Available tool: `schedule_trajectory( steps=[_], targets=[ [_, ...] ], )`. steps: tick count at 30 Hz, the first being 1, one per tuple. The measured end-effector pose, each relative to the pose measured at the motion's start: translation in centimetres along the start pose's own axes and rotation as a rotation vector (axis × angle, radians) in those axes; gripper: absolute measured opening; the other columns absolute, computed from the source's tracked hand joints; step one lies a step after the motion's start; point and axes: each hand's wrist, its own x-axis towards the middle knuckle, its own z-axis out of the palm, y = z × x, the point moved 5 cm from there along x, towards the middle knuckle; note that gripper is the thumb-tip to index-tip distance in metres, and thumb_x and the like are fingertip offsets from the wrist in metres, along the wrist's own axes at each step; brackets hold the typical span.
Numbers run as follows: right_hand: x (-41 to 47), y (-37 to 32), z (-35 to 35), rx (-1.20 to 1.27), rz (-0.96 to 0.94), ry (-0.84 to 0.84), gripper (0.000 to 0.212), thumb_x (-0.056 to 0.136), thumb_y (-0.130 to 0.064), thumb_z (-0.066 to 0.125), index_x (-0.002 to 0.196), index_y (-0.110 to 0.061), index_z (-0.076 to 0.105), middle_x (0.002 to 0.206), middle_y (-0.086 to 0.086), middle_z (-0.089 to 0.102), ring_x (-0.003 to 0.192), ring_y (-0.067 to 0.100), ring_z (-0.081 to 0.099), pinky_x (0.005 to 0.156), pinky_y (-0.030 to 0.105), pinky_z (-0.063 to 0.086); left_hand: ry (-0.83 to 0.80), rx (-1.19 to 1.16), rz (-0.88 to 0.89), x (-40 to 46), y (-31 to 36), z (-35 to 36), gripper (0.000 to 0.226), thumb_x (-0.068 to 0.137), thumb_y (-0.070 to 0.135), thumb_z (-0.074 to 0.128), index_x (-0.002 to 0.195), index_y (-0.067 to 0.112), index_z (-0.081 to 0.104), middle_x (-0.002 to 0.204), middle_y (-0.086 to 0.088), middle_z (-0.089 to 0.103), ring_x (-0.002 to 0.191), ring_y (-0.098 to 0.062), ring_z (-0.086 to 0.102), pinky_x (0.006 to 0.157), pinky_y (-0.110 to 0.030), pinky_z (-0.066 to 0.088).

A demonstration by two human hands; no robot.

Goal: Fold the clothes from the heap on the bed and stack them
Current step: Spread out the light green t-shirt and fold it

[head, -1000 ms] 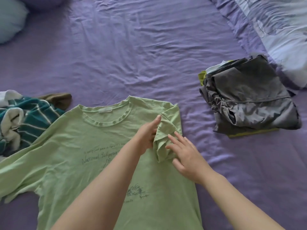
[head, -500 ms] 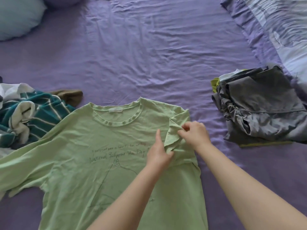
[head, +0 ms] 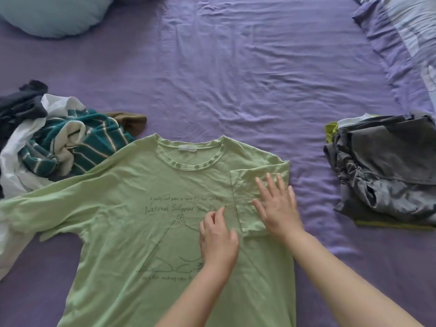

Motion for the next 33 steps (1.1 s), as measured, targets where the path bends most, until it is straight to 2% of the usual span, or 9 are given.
schedule_trajectory(
  steps=[2, 4, 7, 10, 14, 17, 22, 28, 33],
  targets=[
    [-0.6, -0.1, 2.8, -0.173, -0.041, -0.142, 0.065, 0.094, -0.061, 0.021, 0.149, -0.038, -0.006, 0.158, 0.001, -0.017, 0.143, 0.023, -0.023, 0.111, 0.048, -0.017, -0.054, 0.336, 0.09, 0.0, -0.6, 0.4, 0.064, 0.096, 0.031, 0.042, 0.152, 0.03, 0.01, 0.159, -0.002, 0.001, 0.146, -0.022, -0.001, 0.118, -0.043, 0.006],
    [-0.6, 0.2, 4.2, -0.261, -0.031, -0.195, 0.068, 0.091, -0.066, 0.014, 0.147, -0.038, -0.013, 0.157, 0.004, -0.022, 0.141, 0.026, -0.028, 0.109, 0.052, -0.021, -0.155, 0.581, 0.178, -0.1, -1.5, 1.1, 0.065, 0.1, 0.039, 0.031, 0.152, 0.031, -0.007, 0.157, -0.002, -0.024, 0.145, -0.027, -0.022, 0.115, -0.053, -0.009],
    [-0.1, -0.1, 3.9, -0.33, -0.015, -0.203, 0.069, 0.091, -0.067, 0.013, 0.148, -0.037, -0.011, 0.158, 0.006, -0.019, 0.142, 0.028, -0.024, 0.11, 0.056, -0.016, -0.245, 0.676, 0.218, -0.1, -2.5, 1.3, 0.062, 0.101, 0.046, 0.022, 0.15, 0.032, -0.013, 0.154, 0.001, -0.03, 0.143, -0.027, -0.027, 0.114, -0.059, -0.008],
    [-0.4, -1.4, 2.6, -0.336, 0.025, -0.213, 0.068, 0.093, -0.062, 0.023, 0.15, -0.034, -0.001, 0.159, 0.008, -0.01, 0.145, 0.03, -0.015, 0.113, 0.056, -0.006, -0.241, 0.575, 0.219, -0.4, -3.2, 0.0, 0.062, 0.1, 0.036, 0.036, 0.153, 0.028, 0.004, 0.16, -0.002, -0.014, 0.147, -0.026, -0.012, 0.118, -0.051, 0.001],
    [-2.4, -5.2, 0.5, -0.222, 0.038, -0.166, 0.064, 0.094, -0.04, 0.045, 0.15, -0.023, 0.017, 0.159, 0.01, 0.008, 0.146, 0.027, 0.008, 0.116, 0.05, 0.01, -0.166, 0.217, 0.087, -1.0, -5.4, -4.0, 0.057, 0.097, 0.025, 0.045, 0.15, 0.021, 0.024, 0.155, -0.006, 0.023, 0.141, -0.023, 0.023, 0.113, -0.038, 0.024],
    [-4.1, -9.4, 0.0, -0.103, -0.011, -0.176, 0.063, 0.093, -0.031, 0.048, 0.149, -0.022, 0.02, 0.157, 0.01, 0.016, 0.144, 0.024, 0.017, 0.117, 0.045, 0.014, -0.137, 0.045, -0.005, -1.6, -8.1, -7.7, 0.058, 0.097, 0.021, 0.046, 0.151, 0.018, 0.023, 0.151, -0.007, 0.031, 0.137, -0.023, 0.031, 0.112, -0.034, 0.028],
    [-5.9, -16.7, 0.9, -0.059, -0.112, -0.221, 0.062, 0.096, -0.033, 0.046, 0.15, -0.024, 0.017, 0.157, 0.004, 0.016, 0.143, 0.021, 0.02, 0.116, 0.038, 0.019, 0.002, -0.087, -0.128, -1.8, -13.6, -14.7, 0.055, 0.097, 0.019, 0.049, 0.148, 0.017, 0.029, 0.148, -0.009, 0.035, 0.135, -0.024, 0.036, 0.111, -0.032, 0.029],
    [-6.5, -24.3, 3.4, -0.101, -0.206, -0.283, 0.058, 0.098, -0.037, 0.041, 0.15, -0.025, 0.017, 0.159, 0.003, 0.009, 0.145, 0.018, 0.014, 0.115, 0.032, 0.017, 0.246, 0.116, -0.123, 1.1, -20.8, -24.9, 0.046, 0.097, 0.02, 0.046, 0.142, 0.013, 0.039, 0.14, -0.007, 0.042, 0.128, -0.023, 0.038, 0.106, -0.032, 0.031],
    [-3.8, -29.8, 5.9, -0.101, -0.202, -0.298, 0.057, 0.099, -0.038, 0.038, 0.15, -0.028, 0.015, 0.16, 0.001, 0.008, 0.146, 0.018, 0.01, 0.115, 0.032, 0.017, 0.32, 0.341, -0.072, 7.0, -24.2, -31.6, 0.039, 0.097, 0.013, 0.04, 0.135, 0.015, 0.045, 0.138, -0.004, 0.045, 0.127, -0.023, 0.037, 0.106, -0.033, 0.029]
  ],
)
